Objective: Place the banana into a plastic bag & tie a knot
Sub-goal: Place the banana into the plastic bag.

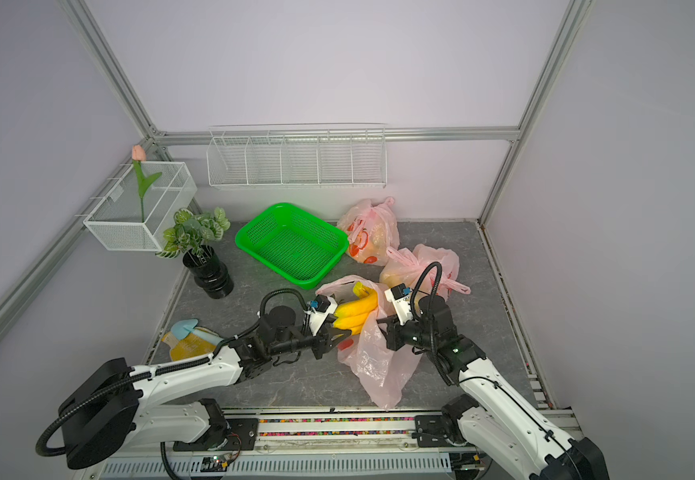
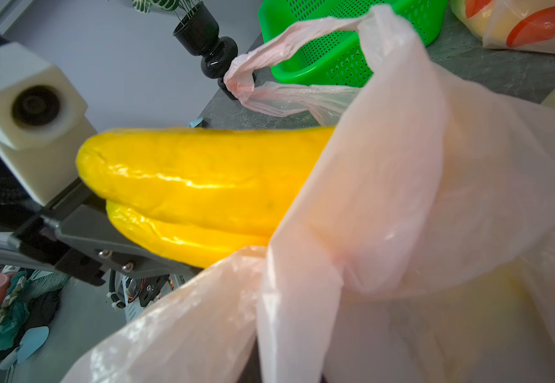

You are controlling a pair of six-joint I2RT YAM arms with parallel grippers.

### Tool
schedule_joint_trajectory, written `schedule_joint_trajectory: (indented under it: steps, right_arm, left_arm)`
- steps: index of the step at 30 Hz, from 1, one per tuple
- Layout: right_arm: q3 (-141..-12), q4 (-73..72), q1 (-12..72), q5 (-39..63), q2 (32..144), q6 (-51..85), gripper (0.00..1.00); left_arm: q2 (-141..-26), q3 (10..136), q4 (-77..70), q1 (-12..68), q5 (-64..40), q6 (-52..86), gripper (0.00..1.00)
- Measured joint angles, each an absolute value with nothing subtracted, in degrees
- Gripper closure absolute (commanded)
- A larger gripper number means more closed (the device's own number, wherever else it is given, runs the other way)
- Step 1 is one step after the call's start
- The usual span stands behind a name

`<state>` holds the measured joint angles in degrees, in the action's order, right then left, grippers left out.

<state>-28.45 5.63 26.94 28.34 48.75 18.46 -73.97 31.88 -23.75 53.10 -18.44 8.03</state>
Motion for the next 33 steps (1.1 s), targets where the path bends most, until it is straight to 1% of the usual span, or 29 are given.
schedule_joint_trajectory:
  steps: [7,12,14,19,25,29,33]
  right_arm:
    - [-28.4,5.5,25.9,28.3,47.7,18.5,0.93]
    - [-28.4,5.5,25.1,27.9,46.7,18.5,0.93]
    - [-28.4,5.5,24.7,27.7,46.2,18.5,0.93]
    - [-28.4,5.3,24.0,27.7,46.1,19.2,0.93]
    - [-28.4,5.3,23.7,26.3,45.8,19.5,0.93]
    - [-27.7,5.2,23.1,23.9,44.3,19.5,0.93]
    - [-26.7,5.2,23.0,22.4,43.5,19.5,0.93]
  left_arm:
    - [-81.4,38.3,-22.3,51.5,-18.6,7.0,0.82]
    - [-85.7,43.3,-17.7,50.7,-20.7,3.8,0.77]
    - [-86.7,44.8,-16.5,51.8,-20.5,2.0,0.74]
    - [-89.1,48.3,-12.9,55.4,-18.8,-1.3,0.7]
    - [-90.6,52.5,-5.2,56.4,-17.6,-3.4,0.57]
    - [-89.7,49.9,2.9,57.9,-17.8,-3.4,0.45]
    - [-85.9,46.2,7.9,58.2,-17.5,-2.8,0.4]
